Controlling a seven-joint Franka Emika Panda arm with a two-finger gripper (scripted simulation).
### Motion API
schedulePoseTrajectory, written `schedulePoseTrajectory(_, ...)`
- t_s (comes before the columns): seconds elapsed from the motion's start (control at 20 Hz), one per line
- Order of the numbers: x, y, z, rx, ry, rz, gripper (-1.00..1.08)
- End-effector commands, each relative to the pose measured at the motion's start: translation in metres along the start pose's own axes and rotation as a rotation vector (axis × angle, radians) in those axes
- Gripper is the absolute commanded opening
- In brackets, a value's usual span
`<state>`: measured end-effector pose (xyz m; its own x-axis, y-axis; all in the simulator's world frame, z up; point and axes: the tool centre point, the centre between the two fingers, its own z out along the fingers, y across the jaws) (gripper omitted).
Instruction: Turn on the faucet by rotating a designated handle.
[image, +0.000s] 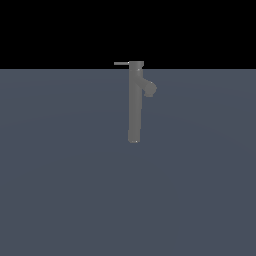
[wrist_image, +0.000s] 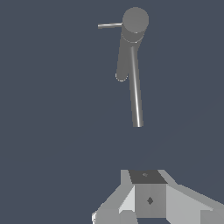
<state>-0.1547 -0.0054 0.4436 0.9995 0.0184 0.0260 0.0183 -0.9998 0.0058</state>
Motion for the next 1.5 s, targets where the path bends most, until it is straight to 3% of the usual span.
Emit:
schedulePoseTrajectory(0.0, 0.02, -0.001, 0.012, 0.001, -0.002, -0.006, -1.0)
schedulePoseTrajectory(1.1, 0.183, -0.018, 0.112, 0.006, -0.019, -0.053, -1.0)
schedulePoseTrajectory(1.45, 0.222, -0.023, 0.135, 0.007, -0.023, -0.065, -1.0)
